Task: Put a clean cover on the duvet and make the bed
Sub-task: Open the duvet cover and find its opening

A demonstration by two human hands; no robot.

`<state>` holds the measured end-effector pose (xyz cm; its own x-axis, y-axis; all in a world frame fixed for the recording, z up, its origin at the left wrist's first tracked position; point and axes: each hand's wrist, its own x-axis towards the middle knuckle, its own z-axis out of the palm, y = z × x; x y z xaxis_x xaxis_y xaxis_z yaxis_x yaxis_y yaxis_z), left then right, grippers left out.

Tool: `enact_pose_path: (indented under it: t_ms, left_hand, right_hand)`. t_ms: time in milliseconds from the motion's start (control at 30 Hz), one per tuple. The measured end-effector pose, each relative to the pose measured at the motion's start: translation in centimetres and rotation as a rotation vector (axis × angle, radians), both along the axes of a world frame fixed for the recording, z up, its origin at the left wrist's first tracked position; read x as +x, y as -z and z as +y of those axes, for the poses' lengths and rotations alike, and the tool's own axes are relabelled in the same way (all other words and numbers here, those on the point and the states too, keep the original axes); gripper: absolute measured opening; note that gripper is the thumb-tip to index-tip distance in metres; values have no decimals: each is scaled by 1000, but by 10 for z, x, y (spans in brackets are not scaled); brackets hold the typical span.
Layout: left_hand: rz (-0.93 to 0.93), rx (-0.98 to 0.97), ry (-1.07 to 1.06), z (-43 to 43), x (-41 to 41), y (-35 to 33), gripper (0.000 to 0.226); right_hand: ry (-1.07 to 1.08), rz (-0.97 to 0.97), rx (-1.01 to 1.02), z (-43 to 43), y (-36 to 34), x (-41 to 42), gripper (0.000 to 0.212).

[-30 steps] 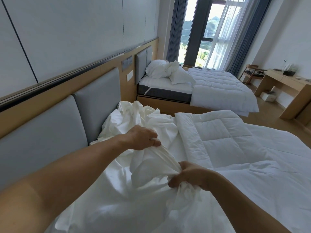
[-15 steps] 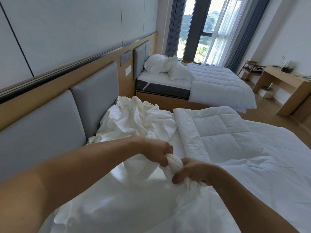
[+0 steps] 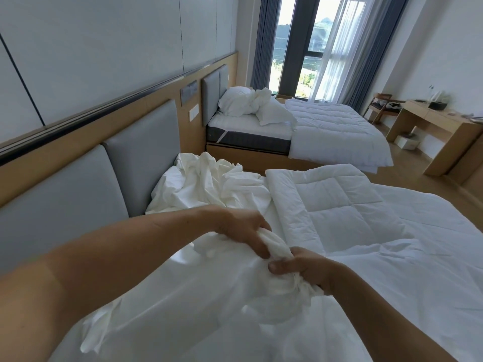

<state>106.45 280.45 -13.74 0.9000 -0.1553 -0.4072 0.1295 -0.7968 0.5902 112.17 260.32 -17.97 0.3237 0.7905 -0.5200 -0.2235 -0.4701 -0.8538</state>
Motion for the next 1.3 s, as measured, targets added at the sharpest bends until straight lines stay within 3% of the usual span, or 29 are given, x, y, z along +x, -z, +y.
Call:
enact_pose_path:
  t_ms: [67, 133, 233, 400, 533, 633, 733, 800, 900, 1000, 1067, 1200, 1300]
  left_hand:
    - [11, -140, -71, -4, 2, -4, 12]
    - [95, -220, -109, -5, 2, -5, 19]
    - [86, -136, -65, -9, 9, -5, 28]
    - [-351, 146, -207, 8, 9, 20, 68]
    - [-312, 170, -509, 20, -29, 70, 43]
    - [-86, -14, -754, 17, -72, 120, 36]
    - [292, -330, -980, 1, -114, 166, 64]
    - [435, -501, -1074, -13, -130, 191, 83]
    - [482, -839, -1244, -38, -141, 208, 79]
    - [466, -1142, -1242, -59, -145, 217, 71]
    - [391, -1271, -1257, -71, -142, 223, 53]
    - [159, -1085, -1413, -84, -134, 229, 24]
    - [1, -878, -1450, -85, -134, 227, 33]
  right_hand:
    - [70, -33, 62, 1, -1, 0, 66]
    - [114, -130, 97, 3, -2, 2, 59]
    - [177, -208, 171, 4, 3, -1, 47]
    - [299, -22, 126, 10, 24, -19, 30]
    - [406, 236, 37, 27, 44, -30, 26]
    - [404, 314, -1, 42, 64, -40, 39]
    - [420, 327, -88, 49, 86, -55, 36]
    - [430, 326, -104, 49, 99, -62, 33]
    - [403, 360, -100, 43, 113, -65, 43]
    - [299, 394, -113, 35, 124, -64, 59]
    - [242, 400, -132, 26, 129, -60, 61]
    - [200, 340, -142, 9, 135, -48, 52]
    - [142, 229, -209, -1, 135, -46, 41]
